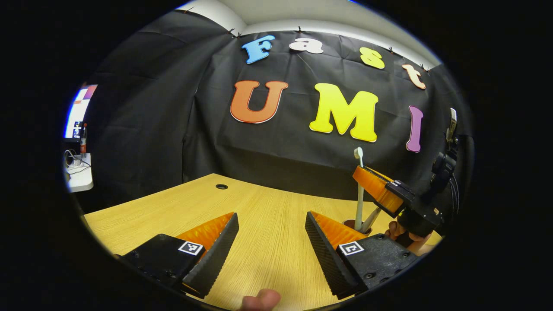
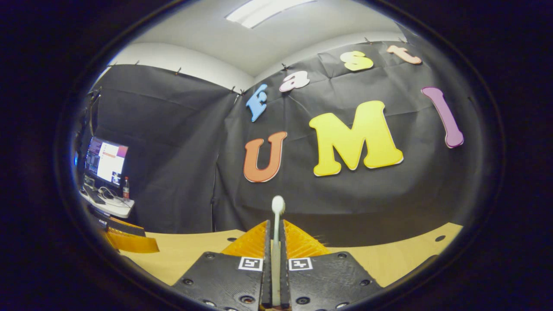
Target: Put the toothbrush and toothpaste on the desktop into the cup, then pick up the cup and place it on the coaster on the desktop.
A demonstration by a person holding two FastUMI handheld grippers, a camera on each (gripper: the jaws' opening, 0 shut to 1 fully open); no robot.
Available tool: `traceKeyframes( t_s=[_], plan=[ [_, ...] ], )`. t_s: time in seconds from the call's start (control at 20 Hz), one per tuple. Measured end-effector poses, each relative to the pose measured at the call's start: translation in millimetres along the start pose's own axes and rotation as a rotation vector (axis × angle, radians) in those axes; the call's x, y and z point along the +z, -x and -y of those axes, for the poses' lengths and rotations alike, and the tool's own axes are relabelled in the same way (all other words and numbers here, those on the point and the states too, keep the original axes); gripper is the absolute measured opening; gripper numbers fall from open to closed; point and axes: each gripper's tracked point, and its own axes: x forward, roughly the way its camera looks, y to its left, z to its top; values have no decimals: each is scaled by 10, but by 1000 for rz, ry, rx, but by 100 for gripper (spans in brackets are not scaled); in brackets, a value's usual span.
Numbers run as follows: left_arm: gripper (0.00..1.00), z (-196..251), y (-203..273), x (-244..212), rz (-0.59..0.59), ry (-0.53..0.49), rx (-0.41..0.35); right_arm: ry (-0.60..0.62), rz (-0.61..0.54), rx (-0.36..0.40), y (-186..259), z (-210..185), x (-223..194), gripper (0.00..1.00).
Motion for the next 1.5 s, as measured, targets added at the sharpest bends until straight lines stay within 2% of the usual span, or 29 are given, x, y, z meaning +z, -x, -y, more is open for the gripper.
traceKeyframes(
  t_s=[0.25,0.3,0.35,0.45,0.55,0.6,0.7,0.85,0.95,1.1,1.2,1.3,1.4,1.5],
  plan=[
    [98,71,-11,10,-4,-1,-4,-37,19,-32,127,180,97,9],
    [98,95,-13,7,-5,-1,-6,-40,31,-29,166,193,139,7],
    [98,133,-7,2,-10,-1,-10,-39,41,-23,182,184,186,13],
    [98,200,7,21,-13,-3,-15,-28,56,-20,263,219,266,50],
    [98,242,38,71,-2,-18,-10,-25,72,-21,334,227,364,67],
    [98,266,59,97,4,-28,-8,-22,83,-24,385,242,422,83],
    [98,354,110,163,16,-37,-23,-13,94,-40,488,279,497,93],
    [98,544,139,308,22,-49,-61,42,65,-74,721,355,544,94],
    [97,697,152,391,-14,-60,-88,103,46,-81,964,431,596,95],
    [98,915,149,744,-38,-138,-117,153,-30,-89,1421,578,542,94],
    [98,1137,83,1021,-45,-204,-160,141,-107,-117,1835,765,461,96],
    [97,1341,-35,1195,-111,-266,-199,118,-148,-138,2289,937,462,95],
    [98,1535,-165,1341,-181,-289,-229,62,-198,-191,2774,1153,407,96],
    [97,1657,-354,1373,-234,-437,-218,-19,-256,-201,3275,1167,277,95]
  ],
)
